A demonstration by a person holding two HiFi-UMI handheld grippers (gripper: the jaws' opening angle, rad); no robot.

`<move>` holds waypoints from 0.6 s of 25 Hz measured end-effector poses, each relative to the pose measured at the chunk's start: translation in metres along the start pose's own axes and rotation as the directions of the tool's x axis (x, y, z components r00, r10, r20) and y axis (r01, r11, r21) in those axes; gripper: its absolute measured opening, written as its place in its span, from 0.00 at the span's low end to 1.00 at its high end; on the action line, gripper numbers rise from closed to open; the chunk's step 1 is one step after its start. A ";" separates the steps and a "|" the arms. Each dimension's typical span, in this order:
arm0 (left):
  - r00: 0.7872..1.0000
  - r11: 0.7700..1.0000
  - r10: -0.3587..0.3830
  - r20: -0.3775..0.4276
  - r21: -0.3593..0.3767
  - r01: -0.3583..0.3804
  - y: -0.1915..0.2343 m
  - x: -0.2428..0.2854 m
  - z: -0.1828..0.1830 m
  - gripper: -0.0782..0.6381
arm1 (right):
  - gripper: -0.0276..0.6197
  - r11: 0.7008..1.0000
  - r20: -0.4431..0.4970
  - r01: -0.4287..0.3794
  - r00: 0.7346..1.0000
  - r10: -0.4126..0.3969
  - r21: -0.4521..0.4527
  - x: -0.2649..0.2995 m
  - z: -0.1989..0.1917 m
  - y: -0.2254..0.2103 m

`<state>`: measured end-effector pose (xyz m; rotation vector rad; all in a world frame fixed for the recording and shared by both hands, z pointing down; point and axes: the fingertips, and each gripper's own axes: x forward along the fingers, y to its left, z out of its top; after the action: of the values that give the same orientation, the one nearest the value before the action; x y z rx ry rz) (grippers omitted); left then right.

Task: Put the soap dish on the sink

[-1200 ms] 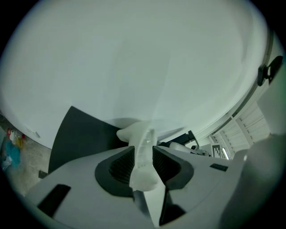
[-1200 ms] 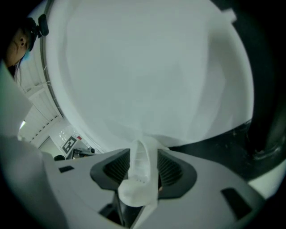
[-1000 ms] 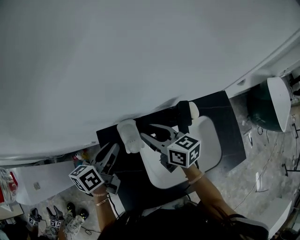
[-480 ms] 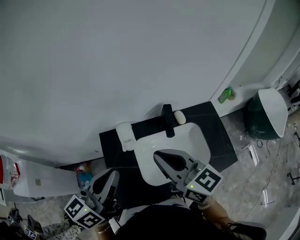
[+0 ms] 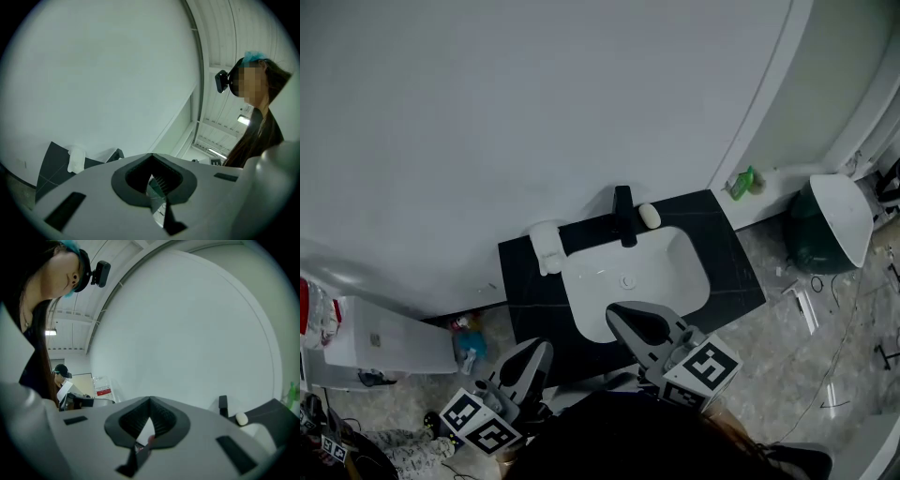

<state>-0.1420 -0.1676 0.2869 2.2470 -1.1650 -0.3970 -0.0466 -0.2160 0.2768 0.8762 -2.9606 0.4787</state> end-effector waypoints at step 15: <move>0.995 0.997 0.001 0.096 -0.072 0.006 -0.007 -0.020 -0.011 0.11 | 0.07 1.000 0.005 0.002 1.000 -0.002 0.011 -0.014 -0.009 0.011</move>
<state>-0.1435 -0.1441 0.2912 2.1885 -1.1771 -0.5445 -0.0416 -0.1971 0.2803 0.8827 -2.9639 0.4932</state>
